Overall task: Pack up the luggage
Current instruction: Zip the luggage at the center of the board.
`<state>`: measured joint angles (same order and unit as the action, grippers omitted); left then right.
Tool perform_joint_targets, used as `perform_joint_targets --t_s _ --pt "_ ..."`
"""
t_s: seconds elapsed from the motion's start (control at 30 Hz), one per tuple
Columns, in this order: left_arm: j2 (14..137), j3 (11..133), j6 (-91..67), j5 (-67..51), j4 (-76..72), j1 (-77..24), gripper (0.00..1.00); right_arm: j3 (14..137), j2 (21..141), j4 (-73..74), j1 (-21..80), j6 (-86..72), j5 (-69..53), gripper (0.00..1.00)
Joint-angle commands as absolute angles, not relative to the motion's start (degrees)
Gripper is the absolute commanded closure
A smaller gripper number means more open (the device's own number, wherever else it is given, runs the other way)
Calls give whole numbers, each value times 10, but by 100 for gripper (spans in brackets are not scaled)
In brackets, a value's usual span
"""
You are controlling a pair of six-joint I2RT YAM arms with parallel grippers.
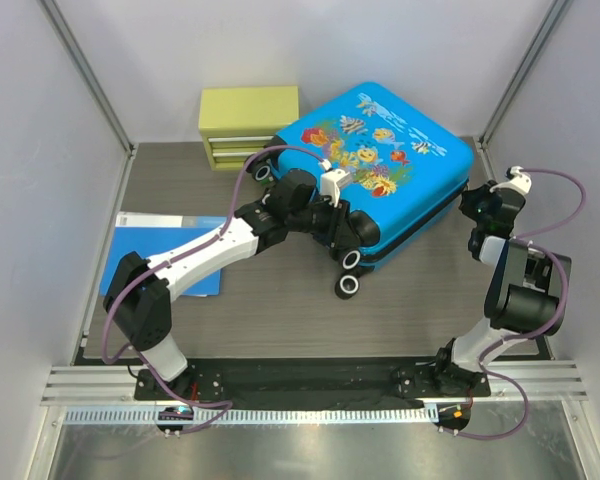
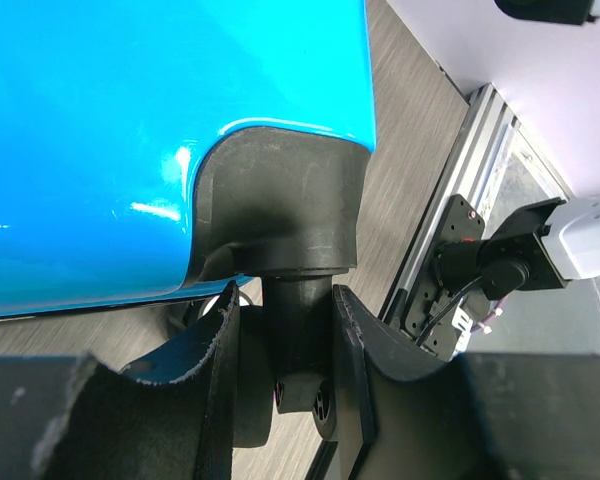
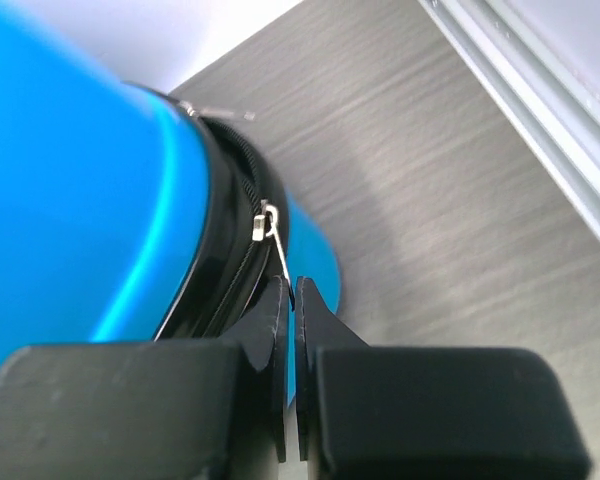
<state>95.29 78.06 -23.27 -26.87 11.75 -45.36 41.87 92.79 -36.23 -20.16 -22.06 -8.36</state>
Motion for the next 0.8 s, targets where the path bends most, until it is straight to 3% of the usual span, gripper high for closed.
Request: perform_joint_targets --t_s 0.0,0.33,0.37,0.47,0.77 --pt "918 796 -220 -291 123 -452 100 479 979 -398 -225 -195 -54 98" --pt "928 798 -212 -281 132 -453 100 550 1041 -405 -238 -144 -135 97" --pt "929 798 -213 -281 133 -452 100 549 1039 -403 -241 -149 -134 84" --pt "927 800 -214 -280 134 -452 100 548 1012 -360 -242 -161 -107 57" --pt "906 778 -238 -266 135 -458 100 566 892 -200 -242 -211 -35 43"
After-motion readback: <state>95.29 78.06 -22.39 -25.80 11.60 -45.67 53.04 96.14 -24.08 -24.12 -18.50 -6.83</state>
